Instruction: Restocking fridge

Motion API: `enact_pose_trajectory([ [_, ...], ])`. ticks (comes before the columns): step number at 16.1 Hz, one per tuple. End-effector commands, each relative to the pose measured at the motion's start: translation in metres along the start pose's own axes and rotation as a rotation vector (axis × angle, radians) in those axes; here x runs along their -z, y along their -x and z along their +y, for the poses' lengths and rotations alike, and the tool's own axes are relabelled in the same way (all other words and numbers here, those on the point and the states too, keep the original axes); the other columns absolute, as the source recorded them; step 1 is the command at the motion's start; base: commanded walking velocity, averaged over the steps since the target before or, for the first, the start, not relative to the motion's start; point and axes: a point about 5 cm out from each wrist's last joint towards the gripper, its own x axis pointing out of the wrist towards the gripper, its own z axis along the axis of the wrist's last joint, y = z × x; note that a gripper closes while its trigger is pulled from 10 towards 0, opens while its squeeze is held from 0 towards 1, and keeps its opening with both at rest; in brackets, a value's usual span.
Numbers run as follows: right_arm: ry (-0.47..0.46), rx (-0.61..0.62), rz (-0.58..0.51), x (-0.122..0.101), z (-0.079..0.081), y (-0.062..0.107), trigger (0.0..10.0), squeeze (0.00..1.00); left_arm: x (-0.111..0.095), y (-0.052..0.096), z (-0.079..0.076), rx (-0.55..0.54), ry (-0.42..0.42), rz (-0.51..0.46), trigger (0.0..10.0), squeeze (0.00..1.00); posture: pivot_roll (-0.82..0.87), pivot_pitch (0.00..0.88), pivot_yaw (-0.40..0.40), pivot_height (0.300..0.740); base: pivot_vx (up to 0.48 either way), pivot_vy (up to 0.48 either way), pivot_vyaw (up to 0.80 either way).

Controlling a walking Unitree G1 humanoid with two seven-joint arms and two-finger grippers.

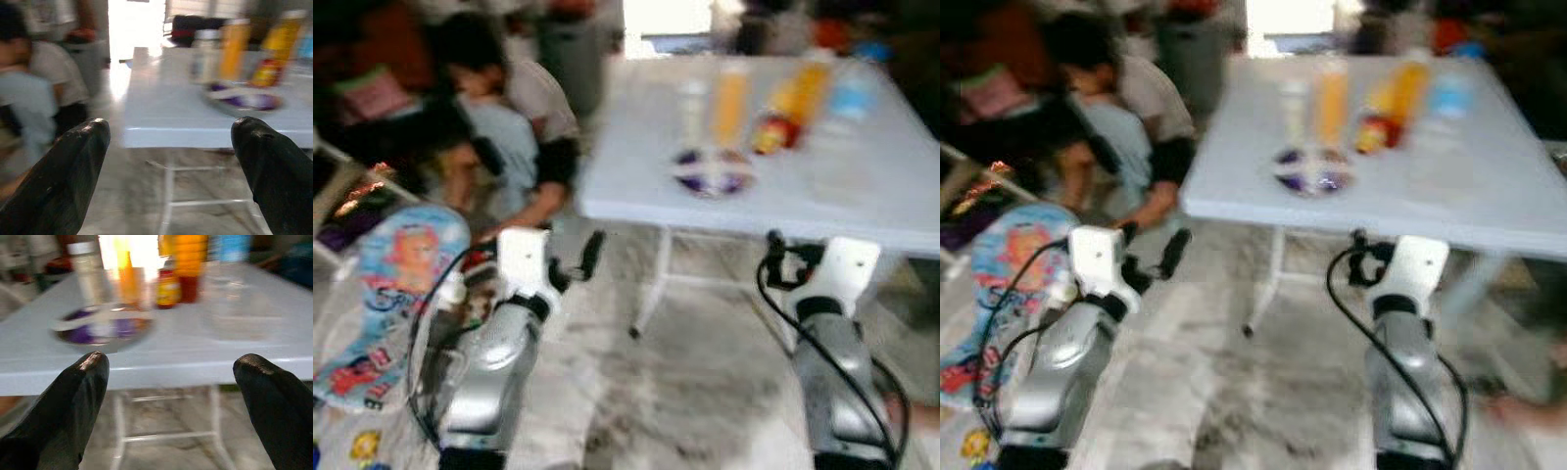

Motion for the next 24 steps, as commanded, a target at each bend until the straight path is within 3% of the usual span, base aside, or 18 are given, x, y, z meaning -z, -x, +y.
enact_pose_trajectory([
  [1,0.009,0.021,0.001,0.000,-0.005,0.000,10.0,0.00,-0.002,-0.003,-0.004,0.017,-0.004,-0.006,10.0,0.00,-0.08,0.032,0.031,0.740,0.480,0.000,0.00],
  [8,-0.018,0.040,-0.003,-0.001,-0.008,-0.001,10.0,0.00,0.000,-0.005,-0.004,0.018,0.015,0.020,10.0,0.00,-0.09,0.037,0.034,0.740,0.472,0.000,0.00],
  [12,-0.023,0.044,0.000,-0.001,-0.007,-0.001,10.0,0.00,0.002,-0.005,-0.006,0.024,0.021,0.039,10.0,0.00,-0.09,0.038,0.034,0.740,0.365,0.300,0.00],
  [15,-0.022,0.044,0.005,0.001,-0.007,0.000,10.0,0.00,0.001,-0.004,-0.006,0.037,0.015,0.031,10.0,0.00,-0.08,0.041,0.033,0.740,0.000,0.423,0.00],
  [20,-0.040,0.042,0.031,0.006,-0.006,-0.001,10.0,0.00,0.000,-0.003,-0.008,0.069,-0.006,0.036,10.0,0.00,-0.08,0.050,0.036,0.740,0.000,0.000,0.00],
  [24,-0.130,0.073,0.099,0.015,-0.002,-0.001,10.0,0.00,-0.002,0.001,-0.007,0.087,-0.036,0.041,10.0,0.00,-0.06,0.061,0.040,0.740,0.000,0.000,0.00],
])
